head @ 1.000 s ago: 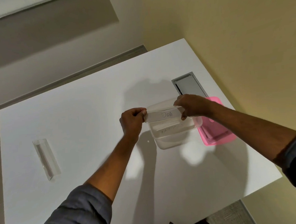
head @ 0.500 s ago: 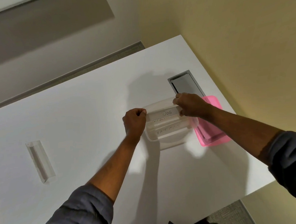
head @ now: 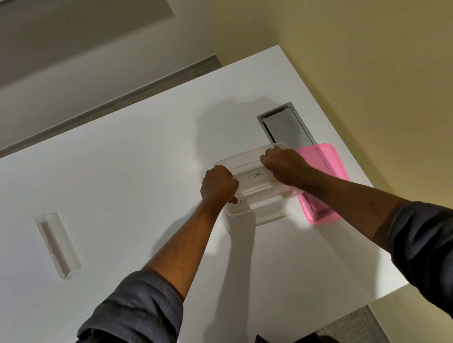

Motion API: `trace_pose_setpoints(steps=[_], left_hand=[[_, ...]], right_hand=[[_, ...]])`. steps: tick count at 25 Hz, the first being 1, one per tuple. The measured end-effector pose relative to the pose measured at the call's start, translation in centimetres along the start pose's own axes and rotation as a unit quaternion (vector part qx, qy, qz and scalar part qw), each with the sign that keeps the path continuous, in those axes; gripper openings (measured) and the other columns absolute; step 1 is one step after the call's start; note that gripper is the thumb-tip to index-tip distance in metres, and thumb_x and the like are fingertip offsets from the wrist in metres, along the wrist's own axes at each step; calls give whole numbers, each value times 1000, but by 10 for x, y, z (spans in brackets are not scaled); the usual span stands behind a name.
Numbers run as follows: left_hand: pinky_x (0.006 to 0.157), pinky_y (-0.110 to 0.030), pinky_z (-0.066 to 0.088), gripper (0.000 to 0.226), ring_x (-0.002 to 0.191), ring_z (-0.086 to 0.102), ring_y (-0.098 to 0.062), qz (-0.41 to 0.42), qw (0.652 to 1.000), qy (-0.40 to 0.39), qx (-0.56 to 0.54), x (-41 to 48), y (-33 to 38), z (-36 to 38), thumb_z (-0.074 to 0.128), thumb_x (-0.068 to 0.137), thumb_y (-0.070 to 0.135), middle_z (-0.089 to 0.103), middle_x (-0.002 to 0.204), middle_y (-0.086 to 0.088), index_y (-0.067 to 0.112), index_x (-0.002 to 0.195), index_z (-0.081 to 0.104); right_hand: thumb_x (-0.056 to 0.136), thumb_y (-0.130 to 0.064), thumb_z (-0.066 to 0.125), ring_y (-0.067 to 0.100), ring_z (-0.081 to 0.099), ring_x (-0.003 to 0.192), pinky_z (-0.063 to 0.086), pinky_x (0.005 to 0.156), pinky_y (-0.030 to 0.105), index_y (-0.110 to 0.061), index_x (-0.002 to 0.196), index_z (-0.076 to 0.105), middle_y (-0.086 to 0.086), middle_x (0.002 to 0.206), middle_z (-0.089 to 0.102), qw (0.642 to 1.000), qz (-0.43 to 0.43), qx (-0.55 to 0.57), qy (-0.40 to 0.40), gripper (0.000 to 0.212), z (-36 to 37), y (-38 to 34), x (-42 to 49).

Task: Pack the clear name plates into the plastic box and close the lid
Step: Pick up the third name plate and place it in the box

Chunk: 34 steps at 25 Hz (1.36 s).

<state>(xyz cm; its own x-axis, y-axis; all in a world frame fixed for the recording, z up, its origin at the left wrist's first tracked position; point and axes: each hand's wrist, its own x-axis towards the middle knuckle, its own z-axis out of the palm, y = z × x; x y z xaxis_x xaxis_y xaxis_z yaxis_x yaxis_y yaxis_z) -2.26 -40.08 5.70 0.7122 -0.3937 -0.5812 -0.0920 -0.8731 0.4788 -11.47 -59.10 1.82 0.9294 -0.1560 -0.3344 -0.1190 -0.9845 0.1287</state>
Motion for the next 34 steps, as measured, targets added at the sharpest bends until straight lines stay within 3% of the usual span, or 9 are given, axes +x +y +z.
trace_pose_setpoints(steps=[11, 15, 18, 27, 31, 34], left_hand=[[72, -29, 65, 22, 47, 76, -21, -6, 999, 21, 27, 6, -4, 16, 51, 87, -1, 74, 53, -10, 2, 85, 73], [75, -42, 68, 20, 64, 77, -31, 21, 996, 80, 43, 1, -4, 19, 54, 88, 1, 76, 73, -12, 5, 87, 74], [75, -41, 66, 19, 70, 76, -31, 42, 992, 101, 69, -3, -6, 18, 57, 89, 3, 75, 75, -10, 8, 90, 75], [86, -42, 66, 29, 80, 80, -33, 63, 979, 11, 195, -6, -17, 15, 55, 88, -2, 79, 89, -10, 10, 104, 75], [88, -43, 66, 28, 86, 80, -32, 63, 975, -18, 214, -8, -20, 15, 57, 91, 2, 79, 93, -10, 10, 110, 75], [88, -43, 66, 24, 84, 81, -30, 68, 972, -24, 222, -10, -22, 13, 59, 94, 5, 80, 92, -9, 11, 112, 75]], right_hand=[[93, 9, 59, 30, 71, 102, 59, 77, 40, -3, 117, 65, 15, 112, 71, 1000, -2, -2, -1, 27, 19, -2, 3], [94, 8, 60, 28, 71, 102, 58, 76, 38, -3, 116, 66, 15, 111, 72, 1000, -2, 4, 2, 25, 21, -2, 3], [95, 7, 61, 27, 71, 101, 57, 76, 35, -3, 116, 66, 14, 111, 72, 1000, -3, 18, 10, 24, 21, -1, 2], [93, 7, 62, 28, 71, 97, 50, 67, 31, -2, 114, 69, 15, 106, 74, 997, 17, 66, 45, 24, 11, -2, -6], [94, 6, 63, 28, 73, 94, 61, 70, 34, -2, 114, 70, 16, 105, 75, 995, 21, 87, 52, 23, 7, -2, -13], [95, 0, 67, 29, 73, 97, 61, 72, 36, -2, 114, 70, 15, 107, 75, 993, 21, 101, 56, 20, 2, -4, -16]])
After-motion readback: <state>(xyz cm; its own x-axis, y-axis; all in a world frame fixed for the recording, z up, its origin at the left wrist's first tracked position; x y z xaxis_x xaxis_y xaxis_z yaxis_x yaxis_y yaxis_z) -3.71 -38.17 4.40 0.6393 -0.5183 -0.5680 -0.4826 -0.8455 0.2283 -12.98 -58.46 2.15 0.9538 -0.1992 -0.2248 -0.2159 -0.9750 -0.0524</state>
